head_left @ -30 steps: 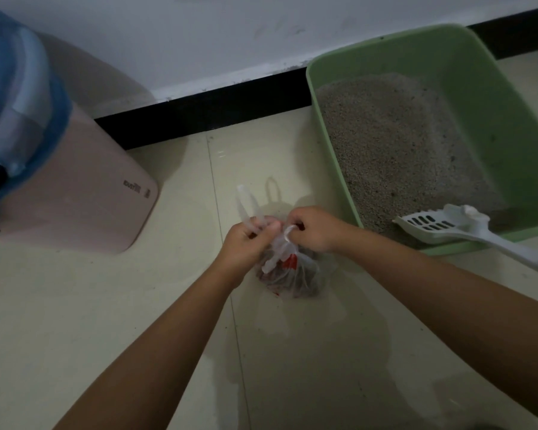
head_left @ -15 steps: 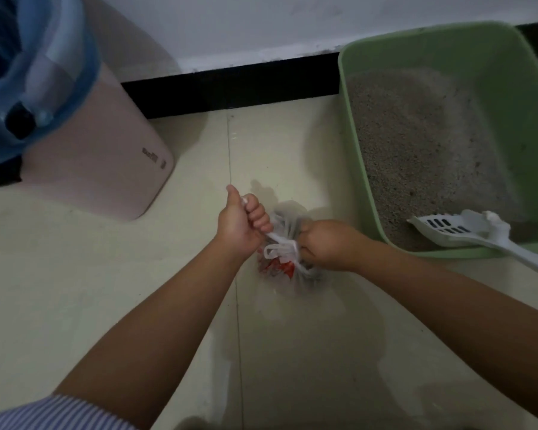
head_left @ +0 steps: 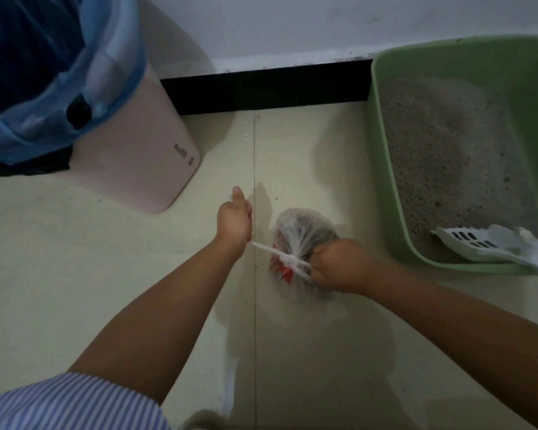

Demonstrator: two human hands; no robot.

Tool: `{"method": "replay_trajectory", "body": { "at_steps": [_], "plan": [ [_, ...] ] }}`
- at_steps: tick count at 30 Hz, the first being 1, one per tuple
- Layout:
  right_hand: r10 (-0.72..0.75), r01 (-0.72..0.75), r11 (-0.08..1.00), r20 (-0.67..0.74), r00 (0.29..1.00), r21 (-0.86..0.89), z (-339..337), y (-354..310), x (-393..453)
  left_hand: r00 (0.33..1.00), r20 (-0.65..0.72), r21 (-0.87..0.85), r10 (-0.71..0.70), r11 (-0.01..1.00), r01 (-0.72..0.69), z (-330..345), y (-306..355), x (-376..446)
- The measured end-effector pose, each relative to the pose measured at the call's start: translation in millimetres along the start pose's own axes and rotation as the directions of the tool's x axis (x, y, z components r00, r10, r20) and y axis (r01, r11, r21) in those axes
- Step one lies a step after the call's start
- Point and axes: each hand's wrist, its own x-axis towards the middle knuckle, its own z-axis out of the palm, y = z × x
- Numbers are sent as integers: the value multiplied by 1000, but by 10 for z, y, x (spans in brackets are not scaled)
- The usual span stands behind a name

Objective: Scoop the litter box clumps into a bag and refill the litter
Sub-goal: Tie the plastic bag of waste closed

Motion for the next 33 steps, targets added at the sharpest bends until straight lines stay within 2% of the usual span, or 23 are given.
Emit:
{"method": "replay_trajectory", "body": {
  "at_steps": [2, 4, 6, 9, 10, 12, 13, 15, 17, 19, 20, 22, 24, 26, 28, 31, 33],
  "plan": [
    [20, -20, 1000, 19, 1000, 16, -13, -5, 6, 995, 16, 147, 95, 985, -96, -40, 1, -33],
    [39, -40, 999, 10, 999, 27, 7, 39, 10, 961, 148, 394, 232, 878, -272, -55, 25, -109],
    [67, -67, 992, 10, 998, 106, 22, 70, -3, 885, 384, 581, 263, 677, -452, -66, 15, -186],
    [51, -47, 967, -12, 999, 251, 70, 157, -132, 735, 661, 638, 151, 402, -657, -114, -103, -222],
    [56, -54, 973, -2, 998, 225, 99, 195, -180, 702, 703, 641, 117, 323, -696, -123, -159, -227],
    [48, -48, 996, -6, 999, 78, 134, 169, -246, 666, 739, 660, 95, 92, -746, -113, -243, -252],
    [42, -42, 999, -23, 999, 13, 164, 153, -248, 675, 733, 678, 84, -12, -735, -98, -275, -256],
    [84, -86, 996, -75, 994, -26, 182, 170, -218, 704, 704, 710, 92, -121, -694, -47, -285, -256],
    [143, -143, 990, -155, 977, 13, 115, 171, -140, 710, 689, 724, 143, -110, -680, -6, -244, -238],
    [122, -114, 992, -152, 981, 60, -6, 193, -75, 698, 692, 718, 187, -67, -693, 5, -166, -248],
    [164, -146, 981, -146, 976, 128, -72, 204, -61, 696, 683, 719, 221, -36, -694, -9, -123, -247],
    [246, -168, 936, -233, 941, 309, -176, 230, -49, 706, 640, 731, 302, 42, -681, -54, -7, -249],
    [359, -187, 863, -308, 881, 469, -357, 227, -23, 732, 583, 737, 353, 150, -659, -125, 167, -290],
    [405, -169, 813, -333, 852, 558, -611, 178, 55, 781, 493, 721, 383, 323, -613, -217, 387, -386],
    [449, -152, 773, -362, 817, 615, -924, 123, 166, 794, 367, 660, 485, 465, -590, -324, 639, -470],
    [463, -9, 741, -501, 731, 672, -1521, -69, 330, 731, 176, 541, 659, 556, -631, -548, 1092, -582],
    [460, 97, 717, -574, 677, 690, -1931, -219, 454, 657, 36, 494, 753, 558, -667, -738, 1454, -653]
  ]
}}
